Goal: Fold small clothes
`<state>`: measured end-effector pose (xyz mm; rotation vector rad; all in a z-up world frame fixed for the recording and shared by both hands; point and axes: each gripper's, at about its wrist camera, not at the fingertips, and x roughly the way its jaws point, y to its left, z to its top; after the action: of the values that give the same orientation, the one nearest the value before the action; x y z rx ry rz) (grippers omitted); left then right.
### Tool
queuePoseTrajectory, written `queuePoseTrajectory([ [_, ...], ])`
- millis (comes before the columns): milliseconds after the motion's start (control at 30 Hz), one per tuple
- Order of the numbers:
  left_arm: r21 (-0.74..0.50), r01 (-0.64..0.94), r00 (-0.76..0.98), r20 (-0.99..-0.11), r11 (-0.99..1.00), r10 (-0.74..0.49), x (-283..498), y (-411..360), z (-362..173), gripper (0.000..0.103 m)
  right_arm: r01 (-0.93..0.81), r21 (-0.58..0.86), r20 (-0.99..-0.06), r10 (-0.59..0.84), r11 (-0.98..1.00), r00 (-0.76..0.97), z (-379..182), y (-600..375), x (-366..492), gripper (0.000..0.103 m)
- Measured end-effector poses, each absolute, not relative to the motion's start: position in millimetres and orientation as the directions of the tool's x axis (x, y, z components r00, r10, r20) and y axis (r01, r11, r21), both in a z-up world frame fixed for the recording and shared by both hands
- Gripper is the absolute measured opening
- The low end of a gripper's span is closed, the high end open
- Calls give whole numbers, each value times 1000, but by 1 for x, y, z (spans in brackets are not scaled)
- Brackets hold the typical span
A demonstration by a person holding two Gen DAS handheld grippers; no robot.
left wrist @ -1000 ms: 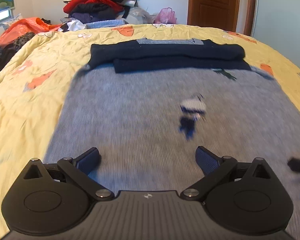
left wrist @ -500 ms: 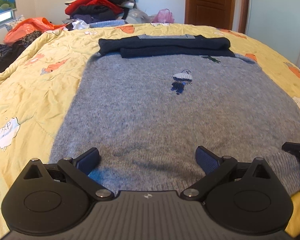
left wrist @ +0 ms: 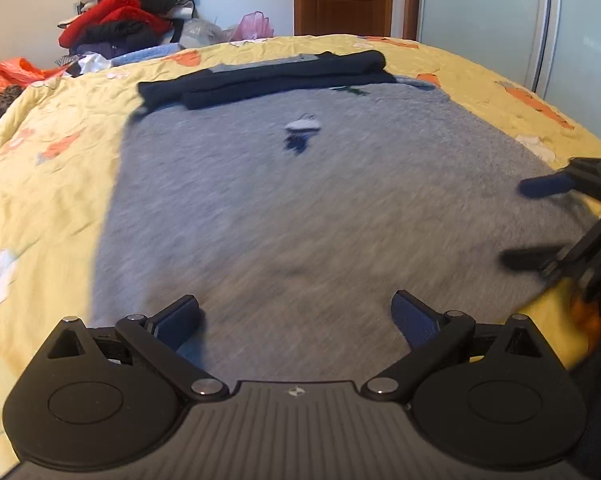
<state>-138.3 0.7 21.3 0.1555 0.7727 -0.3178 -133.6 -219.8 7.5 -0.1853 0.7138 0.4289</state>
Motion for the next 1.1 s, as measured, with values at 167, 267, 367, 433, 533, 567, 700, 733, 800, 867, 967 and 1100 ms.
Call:
queuePoseTrajectory([
  [167, 15, 322, 652, -729, 947, -210, -149, 15, 30, 103, -429, -10, -708, 297, 903, 641, 17, -246, -142, 103],
  [267, -39, 356, 671, -684, 934, -285, -156, 12, 43, 103, -404, 5, -731, 279, 915, 623, 28, -243, -140, 103],
  [367, -40, 415, 658, -676, 909, -331, -156, -3, 41, 103, -442, 72, -683, 367, 894, 632, 35, -231, -140, 103],
  [433, -1, 425, 617, -732, 905, -290, -150, -10, 27, 103, -472, 61, -691, 378, 880, 616, 30, -217, -138, 103],
  [533, 16, 455, 619, -724, 891, -303, -157, 5, 22, 103, -511, -23, -719, 340, 859, 606, 12, -207, -145, 103],
  [567, 31, 451, 621, -729, 892, -289, -160, 12, 22, 103, -521, -19, -709, 356, 853, 609, 11, -213, -151, 103],
  [700, 10, 394, 609, -752, 919, -253, -163, 45, 29, 103, -508, -27, -723, 334, 861, 605, 12, -243, -162, 103],
  [733, -28, 369, 607, -750, 929, -263, -162, 54, 33, 103, -497, -36, -735, 314, 867, 601, 15, -248, -164, 103],
  [800, -154, 285, 601, -740, 946, -302, -157, 76, 38, 103, -471, 5, -755, 312, 882, 576, 24, -257, -164, 103],
  [867, -279, 169, 587, -742, 945, -324, -149, 98, 34, 103, -414, 129, -741, 365, 901, 563, 34, -275, -160, 103],
  [967, -414, 71, 611, -701, 908, -367, -145, 120, 33, 103, -271, 308, -724, 409, 912, 555, 37, -311, -150, 103],
  [1100, -557, 8, 597, -663, 831, -451, -133, 129, 31, 103, -129, 495, -681, 476, 859, 557, 35, -351, -140, 102],
])
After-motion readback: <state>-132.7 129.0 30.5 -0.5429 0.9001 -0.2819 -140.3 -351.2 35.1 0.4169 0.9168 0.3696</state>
